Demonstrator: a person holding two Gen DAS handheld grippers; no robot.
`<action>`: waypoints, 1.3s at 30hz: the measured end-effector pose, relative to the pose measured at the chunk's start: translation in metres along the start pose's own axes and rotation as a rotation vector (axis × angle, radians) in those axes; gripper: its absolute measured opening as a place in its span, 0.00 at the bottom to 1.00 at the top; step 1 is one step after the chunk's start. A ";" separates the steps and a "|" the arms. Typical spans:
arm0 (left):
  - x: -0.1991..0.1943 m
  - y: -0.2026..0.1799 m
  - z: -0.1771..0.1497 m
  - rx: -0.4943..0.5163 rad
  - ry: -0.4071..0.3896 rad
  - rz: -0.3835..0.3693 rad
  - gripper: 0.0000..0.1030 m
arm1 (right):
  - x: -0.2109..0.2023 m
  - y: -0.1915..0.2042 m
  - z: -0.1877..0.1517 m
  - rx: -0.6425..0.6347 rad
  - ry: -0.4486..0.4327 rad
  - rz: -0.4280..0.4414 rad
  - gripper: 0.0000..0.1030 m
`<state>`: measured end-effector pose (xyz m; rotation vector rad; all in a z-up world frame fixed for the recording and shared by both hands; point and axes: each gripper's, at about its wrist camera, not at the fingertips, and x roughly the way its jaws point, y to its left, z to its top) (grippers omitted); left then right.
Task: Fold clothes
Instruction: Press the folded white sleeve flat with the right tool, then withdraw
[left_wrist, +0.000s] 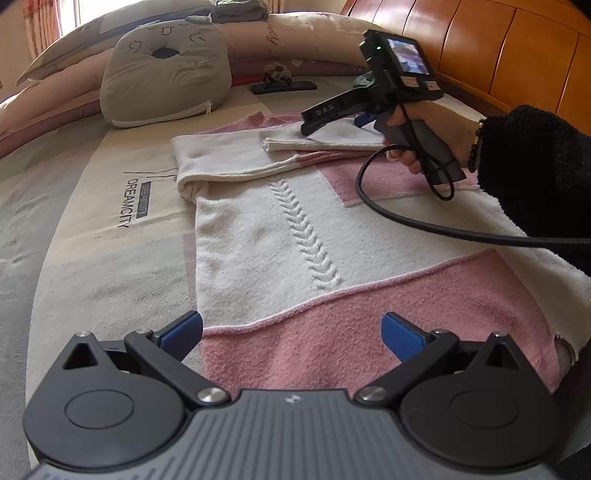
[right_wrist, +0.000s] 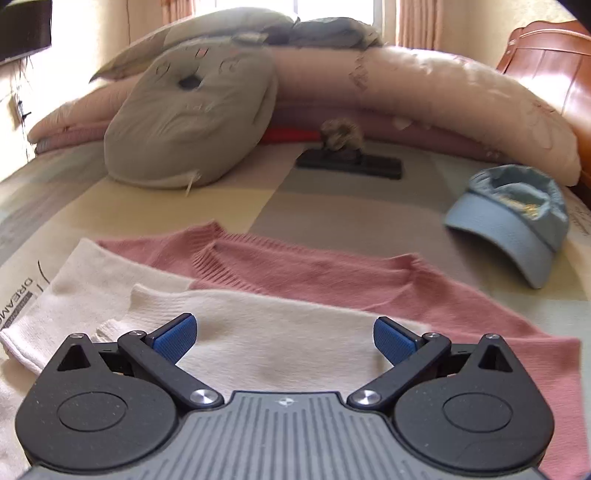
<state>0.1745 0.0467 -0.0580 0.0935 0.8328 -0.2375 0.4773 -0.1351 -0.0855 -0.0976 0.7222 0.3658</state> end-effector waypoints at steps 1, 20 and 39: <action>-0.001 0.001 -0.001 -0.002 0.002 0.001 0.99 | 0.008 0.007 -0.001 -0.005 0.017 -0.002 1.00; -0.025 -0.031 -0.015 0.107 -0.041 -0.083 0.99 | -0.199 -0.026 -0.126 0.036 0.072 0.141 1.00; -0.006 -0.049 -0.064 0.162 -0.004 -0.120 0.99 | -0.240 -0.002 -0.238 0.035 0.033 -0.031 1.00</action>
